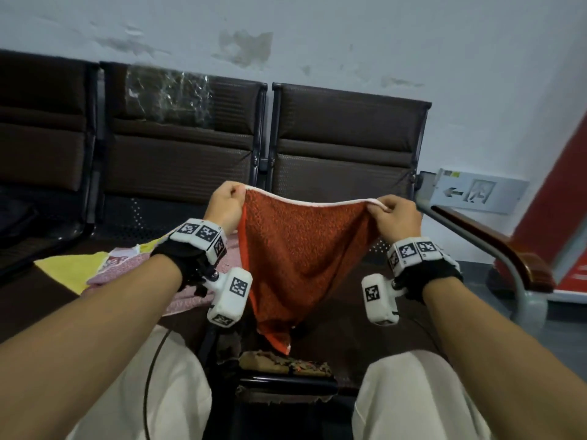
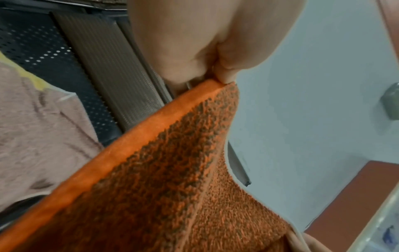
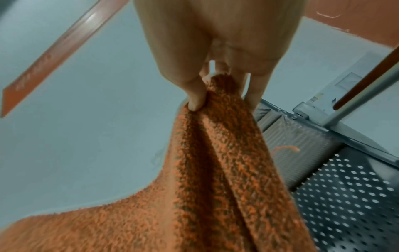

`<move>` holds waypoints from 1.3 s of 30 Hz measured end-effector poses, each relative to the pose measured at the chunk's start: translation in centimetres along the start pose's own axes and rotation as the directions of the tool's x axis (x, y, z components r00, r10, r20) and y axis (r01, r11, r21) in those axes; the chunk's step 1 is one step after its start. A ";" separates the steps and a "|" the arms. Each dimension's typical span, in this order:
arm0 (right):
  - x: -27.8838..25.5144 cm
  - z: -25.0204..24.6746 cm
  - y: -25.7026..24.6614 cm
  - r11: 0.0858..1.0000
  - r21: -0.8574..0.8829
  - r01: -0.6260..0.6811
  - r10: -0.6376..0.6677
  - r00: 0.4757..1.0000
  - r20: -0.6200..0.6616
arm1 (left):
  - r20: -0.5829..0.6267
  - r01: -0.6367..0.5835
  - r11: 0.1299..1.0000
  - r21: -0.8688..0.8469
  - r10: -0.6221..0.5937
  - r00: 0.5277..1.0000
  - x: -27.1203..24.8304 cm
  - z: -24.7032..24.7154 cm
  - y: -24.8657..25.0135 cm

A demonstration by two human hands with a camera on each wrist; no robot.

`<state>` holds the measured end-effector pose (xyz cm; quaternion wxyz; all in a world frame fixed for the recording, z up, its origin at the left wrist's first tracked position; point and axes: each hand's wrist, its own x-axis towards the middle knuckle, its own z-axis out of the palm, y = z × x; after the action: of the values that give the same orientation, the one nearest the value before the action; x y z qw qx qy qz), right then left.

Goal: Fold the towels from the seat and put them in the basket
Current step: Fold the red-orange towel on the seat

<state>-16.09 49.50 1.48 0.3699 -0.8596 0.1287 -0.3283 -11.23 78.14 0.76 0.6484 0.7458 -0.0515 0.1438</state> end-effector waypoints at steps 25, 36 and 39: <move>1.2 1.8 5.5 0.955 -0.022 -0.297 0.297 0.955 0.022 | -0.087 -0.052 0.895 0.444 0.100 0.991 2.9 -0.4 -5.5; 0.7 7.4 8.0 0.908 0.270 -0.320 0.208 0.904 0.372 | 0.153 0.125 0.988 0.095 -0.138 0.978 2.6 4.5 -10.0; 0.1 7.3 5.7 0.823 0.453 -0.343 0.055 0.841 0.537 | 0.216 0.157 0.987 -0.022 -0.149 0.965 1.8 5.5 -9.2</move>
<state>-11.13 49.51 -6.30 0.6470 -0.7585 0.0241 -0.0738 -6.26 74.30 -8.15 0.6628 0.7458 -0.0661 0.0112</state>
